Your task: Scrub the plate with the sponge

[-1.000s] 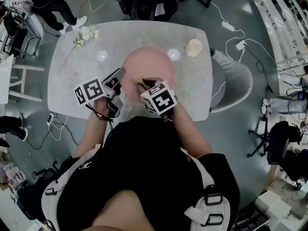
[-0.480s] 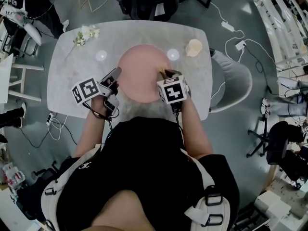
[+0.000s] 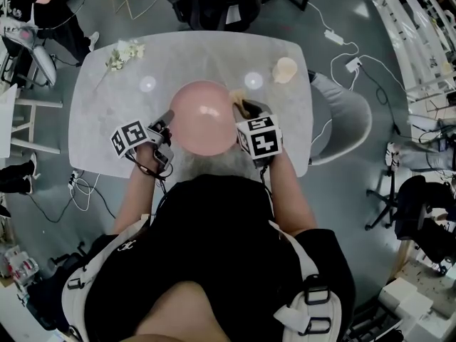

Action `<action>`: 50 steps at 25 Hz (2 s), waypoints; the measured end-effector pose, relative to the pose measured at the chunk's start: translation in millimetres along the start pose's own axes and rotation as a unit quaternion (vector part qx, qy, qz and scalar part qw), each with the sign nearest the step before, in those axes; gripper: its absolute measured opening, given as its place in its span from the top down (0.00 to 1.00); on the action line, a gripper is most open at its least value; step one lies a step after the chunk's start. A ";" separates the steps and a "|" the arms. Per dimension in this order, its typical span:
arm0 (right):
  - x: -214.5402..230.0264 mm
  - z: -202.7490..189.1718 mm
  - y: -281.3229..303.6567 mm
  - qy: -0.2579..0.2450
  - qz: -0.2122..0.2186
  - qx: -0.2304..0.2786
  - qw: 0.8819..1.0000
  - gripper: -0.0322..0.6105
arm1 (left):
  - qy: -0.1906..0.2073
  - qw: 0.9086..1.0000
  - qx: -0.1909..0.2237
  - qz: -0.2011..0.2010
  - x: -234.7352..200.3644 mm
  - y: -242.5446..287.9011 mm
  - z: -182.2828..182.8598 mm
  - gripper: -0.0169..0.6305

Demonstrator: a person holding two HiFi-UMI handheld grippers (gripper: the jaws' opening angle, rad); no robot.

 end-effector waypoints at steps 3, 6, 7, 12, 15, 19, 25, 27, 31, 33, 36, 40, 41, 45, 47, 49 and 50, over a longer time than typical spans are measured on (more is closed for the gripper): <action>1.2 -4.9 -0.2 0.007 -0.001 -0.007 1.000 0.84 | -0.010 1.000 0.003 0.006 -16.2 2.1 -3.9 0.84; 1.6 -8.0 0.2 0.008 -0.002 -0.012 1.000 0.84 | -0.036 0.999 0.007 0.011 -38.6 7.3 -7.1 0.84; 1.9 -8.3 0.7 0.008 -0.003 -0.013 1.000 0.84 | -0.047 0.999 0.010 0.012 -47.1 9.1 -7.9 0.84; 1.2 -8.2 1.0 0.010 -0.006 -0.017 1.000 0.84 | -0.104 0.994 0.035 0.014 -84.2 11.5 -14.0 0.84; 1.7 -8.2 1.0 0.009 -0.007 -0.019 1.000 0.84 | -0.120 0.991 0.049 0.027 -100.2 10.8 -17.4 0.84; 0.3 -8.9 2.0 0.006 -0.006 -0.021 1.000 0.84 | -0.131 0.988 0.029 0.071 -118.3 12.0 -23.8 0.85; -5.3 -7.4 4.6 0.000 -0.004 -0.025 1.000 0.84 | -0.060 0.971 -0.043 0.229 -139.1 15.6 -39.1 0.92; -5.5 -7.8 4.5 -0.001 -0.003 -0.024 1.000 0.84 | -0.069 0.968 -0.049 0.235 -144.9 17.9 -45.3 0.93; -6.8 -11.0 3.5 0.004 0.010 -0.024 1.000 0.84 | -0.073 0.961 -0.047 0.262 -151.0 16.7 -54.2 0.93; -8.3 -10.1 3.6 0.007 0.017 -0.023 1.000 0.84 | -0.055 0.961 -0.038 0.270 -148.3 14.0 -52.0 0.93; -10.6 -6.2 3.3 0.001 0.014 -0.018 1.000 0.84 | -0.018 0.954 -0.020 0.297 -138.9 4.4 -42.2 0.93; -10.5 2.7 -3.8 0.002 0.002 0.014 1.000 0.84 | 0.043 0.932 0.059 0.354 -104.6 -26.1 -18.6 0.93; -10.1 5.1 -6.7 0.004 -0.003 0.026 1.000 0.84 | 0.062 0.928 0.080 0.358 -90.7 -33.5 -12.1 0.93; -11.0 19.5 -24.9 0.021 0.001 0.101 0.995 0.84 | 0.167 0.914 0.153 0.338 -23.5 -55.0 11.4 0.93; -12.6 31.5 -39.8 0.034 0.009 0.156 0.987 0.84 | 0.228 0.897 0.190 0.328 12.0 -64.6 21.6 0.94; -14.2 45.5 -57.8 0.036 0.000 0.213 0.976 0.84 | 0.277 0.880 0.224 0.315 47.5 -74.7 30.5 0.95; -15.0 52.3 -67.6 0.032 -0.012 0.240 0.970 0.84 | 0.292 0.875 0.237 0.306 63.9 -79.0 33.7 0.95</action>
Point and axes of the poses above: the fingertips, and each gripper's own axes: y forward along the fingers, x to its right, z out of its top, the point moved 6 cm from there along -y, backward along the fingers, and after that the axes turned 15 degrees about -x, right-handed, at the moved point
